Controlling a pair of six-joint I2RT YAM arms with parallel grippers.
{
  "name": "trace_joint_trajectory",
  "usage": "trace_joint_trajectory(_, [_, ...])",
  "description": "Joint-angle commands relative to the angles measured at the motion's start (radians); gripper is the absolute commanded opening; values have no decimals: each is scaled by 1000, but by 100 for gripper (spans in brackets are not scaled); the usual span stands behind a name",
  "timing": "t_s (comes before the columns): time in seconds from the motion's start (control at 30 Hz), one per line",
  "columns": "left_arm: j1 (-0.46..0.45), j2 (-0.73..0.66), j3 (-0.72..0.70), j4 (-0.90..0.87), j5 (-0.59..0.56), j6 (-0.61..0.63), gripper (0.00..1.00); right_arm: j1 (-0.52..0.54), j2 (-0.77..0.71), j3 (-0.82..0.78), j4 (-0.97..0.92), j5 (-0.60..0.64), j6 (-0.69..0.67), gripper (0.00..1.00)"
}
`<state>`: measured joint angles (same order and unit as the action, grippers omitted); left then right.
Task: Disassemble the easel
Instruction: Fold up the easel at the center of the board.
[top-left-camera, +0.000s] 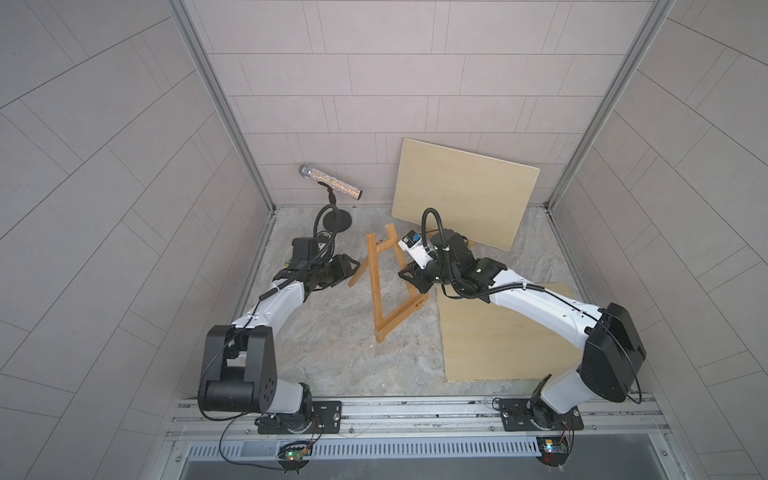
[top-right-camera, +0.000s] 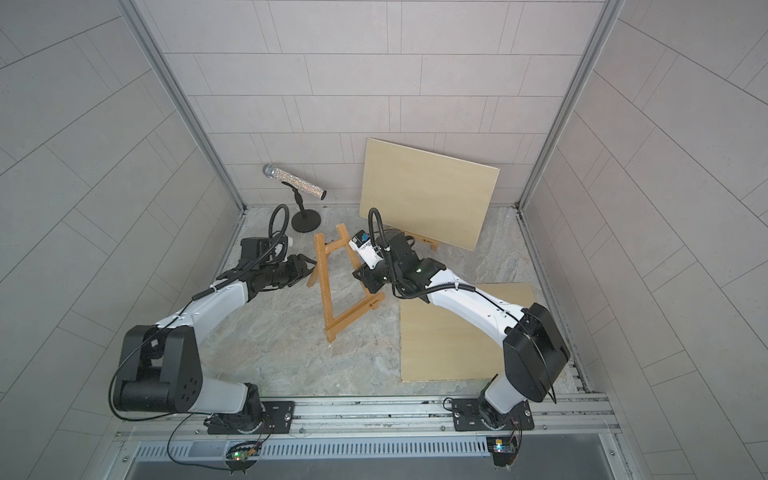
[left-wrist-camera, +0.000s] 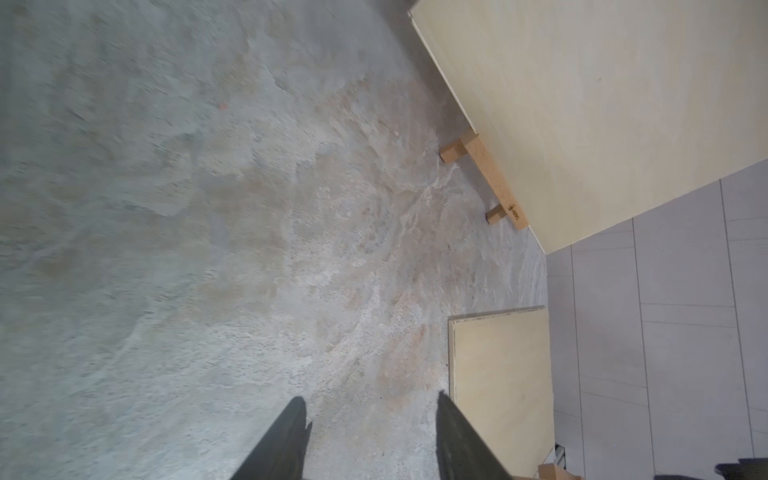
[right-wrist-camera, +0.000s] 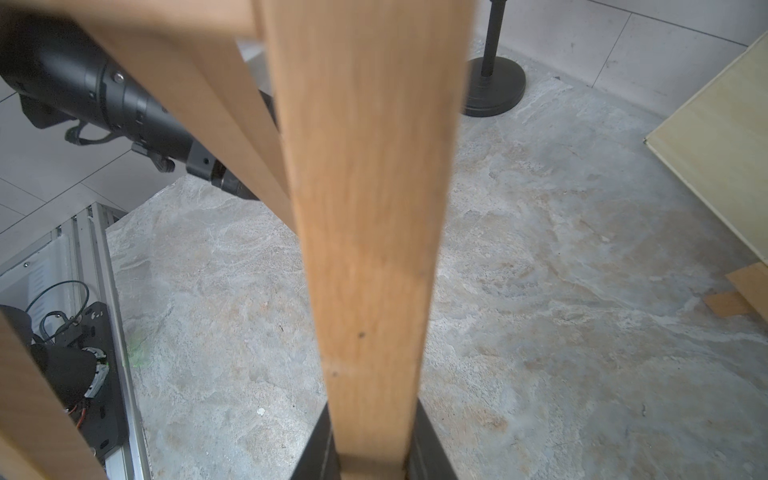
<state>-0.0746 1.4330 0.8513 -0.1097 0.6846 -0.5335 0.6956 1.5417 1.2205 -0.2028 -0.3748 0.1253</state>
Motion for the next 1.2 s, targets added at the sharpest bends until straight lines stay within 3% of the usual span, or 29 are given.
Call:
trace_joint_trajectory(0.0, [-81, 4, 11, 32, 70, -28, 48, 5, -14, 26, 69, 5, 29, 1])
trace_joint_trajectory(0.17, [-176, -14, -54, 107, 77, -89, 44, 5, -9, 2, 78, 11, 57, 1])
trace_joint_trajectory(0.57, [-274, -41, -192, 171, 135, -157, 41, 93, -98, -257, 90, 157, 203, 0])
trace_joint_trajectory(0.8, [-290, -49, -250, 153, 107, -149, 41, 111, -56, -345, 132, 239, 298, 0])
trace_joint_trajectory(1.03, [-241, -112, -222, -106, -95, -51, 45, 111, 33, -291, 81, 273, 348, 0])
trace_joint_trajectory(1.17, [-171, -194, -214, -257, -263, -22, 57, 112, 107, -204, -16, 281, 362, 0])
